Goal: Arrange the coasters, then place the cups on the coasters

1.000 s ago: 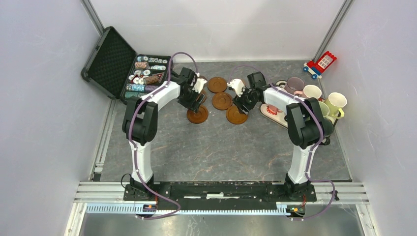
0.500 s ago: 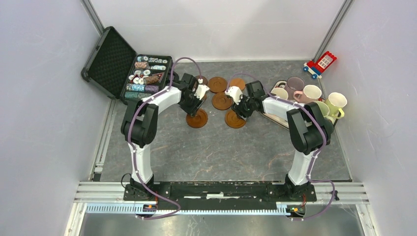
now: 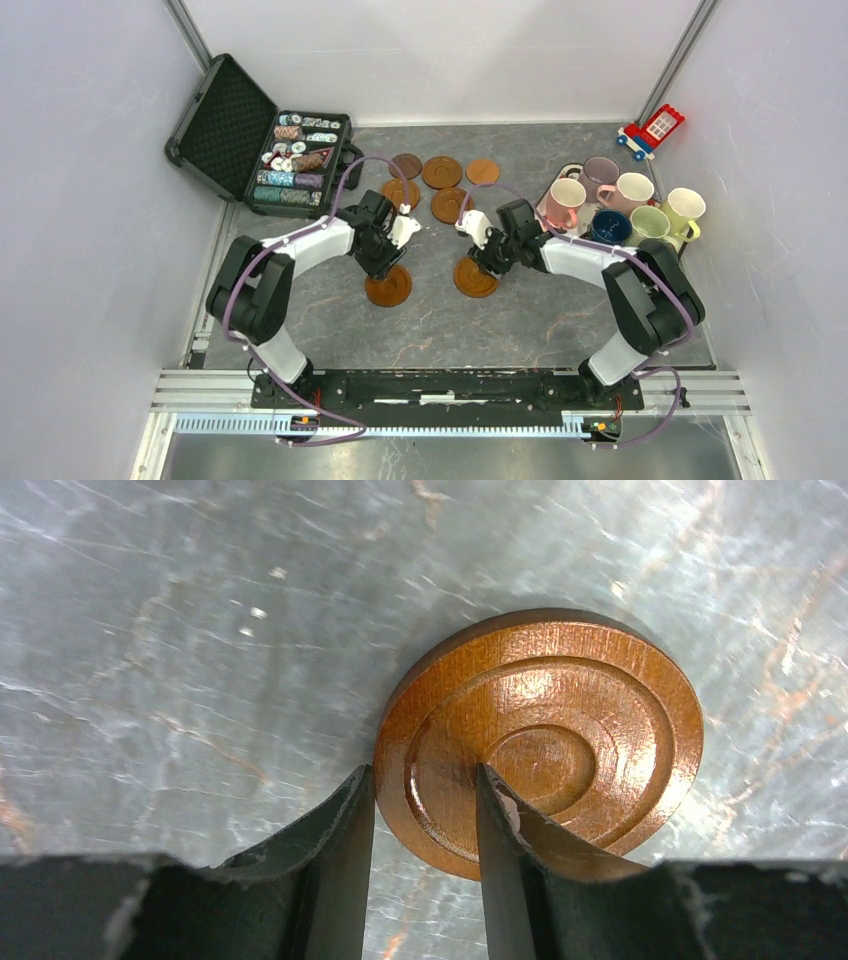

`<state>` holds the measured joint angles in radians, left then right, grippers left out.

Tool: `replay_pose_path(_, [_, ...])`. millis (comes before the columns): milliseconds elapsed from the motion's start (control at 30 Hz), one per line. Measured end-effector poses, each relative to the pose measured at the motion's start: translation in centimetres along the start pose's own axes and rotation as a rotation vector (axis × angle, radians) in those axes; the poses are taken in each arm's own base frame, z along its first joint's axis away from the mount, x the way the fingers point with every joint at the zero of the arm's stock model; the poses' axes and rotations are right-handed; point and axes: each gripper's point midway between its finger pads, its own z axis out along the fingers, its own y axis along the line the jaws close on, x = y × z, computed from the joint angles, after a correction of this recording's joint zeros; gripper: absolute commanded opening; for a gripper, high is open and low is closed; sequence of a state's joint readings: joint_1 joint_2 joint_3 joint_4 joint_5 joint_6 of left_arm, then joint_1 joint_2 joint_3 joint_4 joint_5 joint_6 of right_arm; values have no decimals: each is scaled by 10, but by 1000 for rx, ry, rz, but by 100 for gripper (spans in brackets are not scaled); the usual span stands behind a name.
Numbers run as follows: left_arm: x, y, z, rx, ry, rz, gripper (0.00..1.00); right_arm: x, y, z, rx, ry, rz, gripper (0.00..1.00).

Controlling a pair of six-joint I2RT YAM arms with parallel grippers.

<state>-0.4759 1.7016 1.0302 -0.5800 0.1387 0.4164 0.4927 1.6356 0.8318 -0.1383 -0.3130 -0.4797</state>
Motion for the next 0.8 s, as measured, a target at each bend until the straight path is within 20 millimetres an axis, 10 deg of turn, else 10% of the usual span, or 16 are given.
replay_pose_path(600, [30, -62, -11, 78, -7, 115, 46, -1, 76, -6, -101, -62, -48, 48])
replay_pose_path(800, [30, -63, -11, 80, -5, 105, 64, 0, 92, -8, -146, -65, -71, 60])
